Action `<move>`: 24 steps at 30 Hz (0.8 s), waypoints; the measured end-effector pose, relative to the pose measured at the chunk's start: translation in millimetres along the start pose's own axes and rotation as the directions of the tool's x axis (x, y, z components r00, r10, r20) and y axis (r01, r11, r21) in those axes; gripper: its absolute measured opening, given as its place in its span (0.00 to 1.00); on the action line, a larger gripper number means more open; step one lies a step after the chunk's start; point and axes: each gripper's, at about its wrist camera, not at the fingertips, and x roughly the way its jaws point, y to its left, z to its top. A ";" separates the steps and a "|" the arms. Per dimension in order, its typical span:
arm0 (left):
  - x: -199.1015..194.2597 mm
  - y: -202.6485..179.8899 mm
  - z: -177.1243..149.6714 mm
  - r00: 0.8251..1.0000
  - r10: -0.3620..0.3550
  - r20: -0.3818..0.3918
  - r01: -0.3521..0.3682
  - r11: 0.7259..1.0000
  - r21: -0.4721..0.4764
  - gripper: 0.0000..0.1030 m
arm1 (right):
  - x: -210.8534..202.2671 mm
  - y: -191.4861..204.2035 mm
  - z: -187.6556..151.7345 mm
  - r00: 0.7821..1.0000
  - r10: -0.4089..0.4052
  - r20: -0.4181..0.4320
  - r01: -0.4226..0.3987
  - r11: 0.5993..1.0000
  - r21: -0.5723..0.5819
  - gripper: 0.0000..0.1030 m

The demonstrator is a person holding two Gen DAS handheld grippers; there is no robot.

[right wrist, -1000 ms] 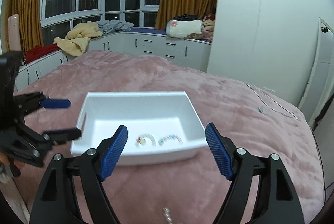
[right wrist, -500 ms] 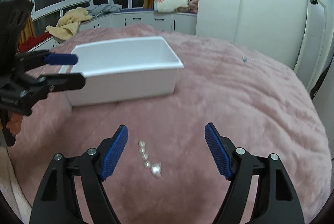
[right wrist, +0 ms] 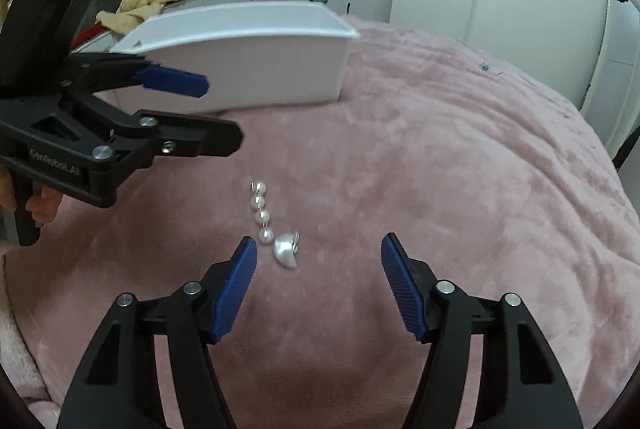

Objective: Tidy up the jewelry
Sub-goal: 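Move both tools to the pearl strand with the silver shell charm, then grasp the pearl strand with the left tool while the right tool grasps the silver shell charm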

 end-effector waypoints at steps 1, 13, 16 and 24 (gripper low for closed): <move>4.8 -1.1 -1.1 1.000 -0.004 -0.009 0.004 1.000 0.003 0.85 | 4.0 0.6 -1.4 1.000 0.002 -0.008 -0.002 1.000 -0.004 0.58; 52.0 1.0 -13.7 0.993 -0.060 -0.105 0.059 0.998 -0.012 0.76 | 40.7 7.2 -3.7 0.997 0.038 -0.070 -0.040 0.999 -0.021 0.50; 63.4 4.0 -16.4 0.988 -0.073 -0.135 0.067 0.997 -0.045 0.69 | 45.5 5.9 -4.2 0.997 0.034 -0.075 -0.036 0.999 -0.023 0.50; 73.6 6.9 -19.1 0.986 -0.074 -0.147 0.061 0.994 -0.088 0.38 | 48.6 3.1 -3.8 0.997 0.034 -0.069 -0.035 0.999 -0.008 0.33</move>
